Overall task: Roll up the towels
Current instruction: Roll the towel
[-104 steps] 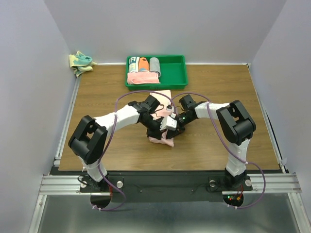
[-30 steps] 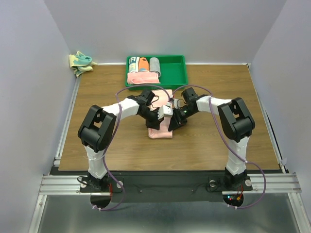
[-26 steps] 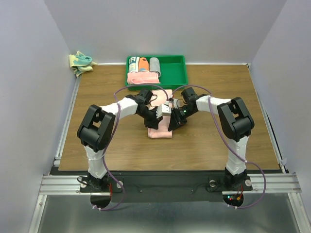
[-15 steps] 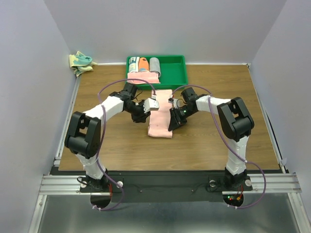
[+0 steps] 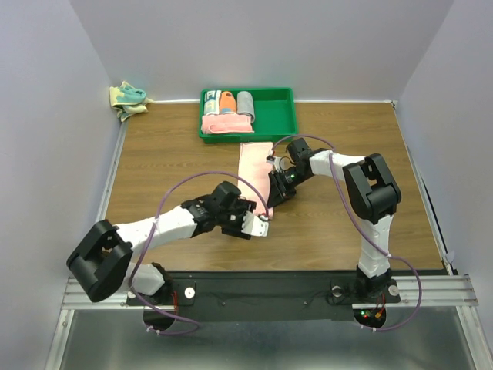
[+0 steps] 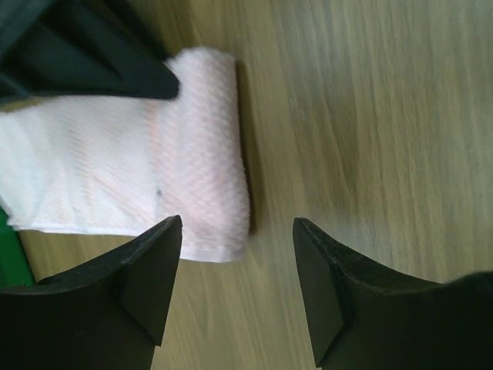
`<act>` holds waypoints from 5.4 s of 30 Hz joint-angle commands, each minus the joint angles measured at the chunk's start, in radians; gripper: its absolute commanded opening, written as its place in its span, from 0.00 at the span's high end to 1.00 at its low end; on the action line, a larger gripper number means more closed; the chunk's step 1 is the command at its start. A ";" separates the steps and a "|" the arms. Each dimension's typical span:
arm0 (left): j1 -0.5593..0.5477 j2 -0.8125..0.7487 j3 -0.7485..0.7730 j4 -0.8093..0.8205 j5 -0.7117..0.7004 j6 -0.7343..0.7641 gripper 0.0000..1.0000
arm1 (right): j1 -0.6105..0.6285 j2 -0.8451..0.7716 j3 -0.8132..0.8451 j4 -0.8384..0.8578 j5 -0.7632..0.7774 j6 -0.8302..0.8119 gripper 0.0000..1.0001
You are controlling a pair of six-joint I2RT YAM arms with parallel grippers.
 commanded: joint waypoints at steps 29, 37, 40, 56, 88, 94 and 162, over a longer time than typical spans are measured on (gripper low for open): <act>-0.061 0.249 -0.086 0.373 -0.163 0.208 0.42 | 0.014 0.106 -0.001 -0.002 0.190 -0.108 0.70; 0.012 0.349 0.199 -0.053 0.077 0.080 0.79 | 0.011 0.003 -0.024 -0.008 0.193 -0.132 0.67; 0.019 0.382 0.282 -0.208 0.177 0.037 0.83 | -0.019 -0.081 -0.032 -0.007 0.182 -0.137 0.57; 0.074 0.605 0.463 -0.464 0.448 -0.200 0.86 | -0.302 -0.748 -0.194 0.081 0.199 -0.249 0.00; 0.210 1.071 0.871 -0.841 0.482 -0.152 0.80 | 0.474 -0.709 -0.355 0.121 0.673 -0.571 0.14; 0.229 1.085 0.891 -0.854 0.452 -0.129 0.79 | 0.522 -0.634 -0.459 0.360 0.830 -0.628 0.20; -0.045 -0.233 -0.160 0.097 -0.125 0.029 0.14 | 0.174 0.248 0.204 -0.506 -0.261 -0.591 0.92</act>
